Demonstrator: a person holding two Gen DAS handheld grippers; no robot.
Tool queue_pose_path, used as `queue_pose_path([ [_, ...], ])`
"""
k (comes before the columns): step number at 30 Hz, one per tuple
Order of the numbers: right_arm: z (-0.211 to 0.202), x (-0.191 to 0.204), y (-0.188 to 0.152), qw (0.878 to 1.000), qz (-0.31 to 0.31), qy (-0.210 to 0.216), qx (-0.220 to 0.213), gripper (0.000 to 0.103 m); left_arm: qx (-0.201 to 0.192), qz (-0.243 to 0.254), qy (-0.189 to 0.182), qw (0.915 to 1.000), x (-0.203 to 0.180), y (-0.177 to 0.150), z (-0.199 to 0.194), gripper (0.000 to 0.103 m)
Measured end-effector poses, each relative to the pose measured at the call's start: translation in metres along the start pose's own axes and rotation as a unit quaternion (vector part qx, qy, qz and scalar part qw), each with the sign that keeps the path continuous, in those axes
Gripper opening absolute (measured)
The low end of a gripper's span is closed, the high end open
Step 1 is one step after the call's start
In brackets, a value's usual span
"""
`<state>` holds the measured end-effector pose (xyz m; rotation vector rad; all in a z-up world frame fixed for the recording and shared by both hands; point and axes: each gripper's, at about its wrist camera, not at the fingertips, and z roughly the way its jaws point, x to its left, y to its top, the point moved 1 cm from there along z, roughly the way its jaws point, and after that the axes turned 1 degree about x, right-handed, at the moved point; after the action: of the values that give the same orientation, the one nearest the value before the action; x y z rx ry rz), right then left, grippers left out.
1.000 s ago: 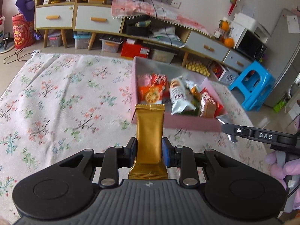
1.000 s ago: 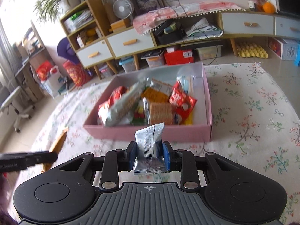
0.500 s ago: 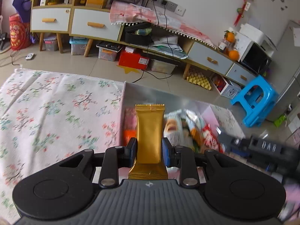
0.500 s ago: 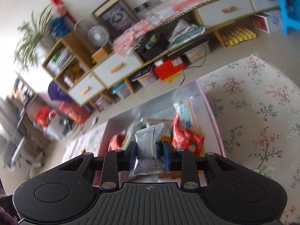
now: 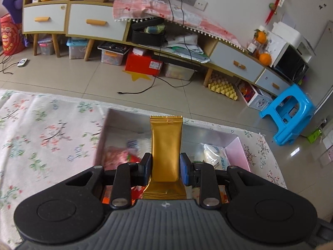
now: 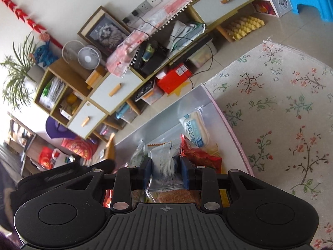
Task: Organize snacks
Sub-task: 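Lift the gold bar and silver pack and carry both over the pink box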
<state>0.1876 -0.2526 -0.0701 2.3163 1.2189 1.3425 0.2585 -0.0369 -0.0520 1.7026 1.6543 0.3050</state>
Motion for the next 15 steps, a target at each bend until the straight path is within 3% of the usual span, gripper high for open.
queue_pose_path([
  [7,-0.001,-0.002,0.004,1.000,-0.009,-0.007,-0.017,0.029,0.026,0.022,-0.006,0.9994,-0.008,0.003,0.013,0.026],
  [15,0.000,-0.008,0.008,1.000,0.002,-0.005,-0.022,0.030,0.039,0.025,-0.038,0.9982,-0.014,0.006,0.014,0.027],
])
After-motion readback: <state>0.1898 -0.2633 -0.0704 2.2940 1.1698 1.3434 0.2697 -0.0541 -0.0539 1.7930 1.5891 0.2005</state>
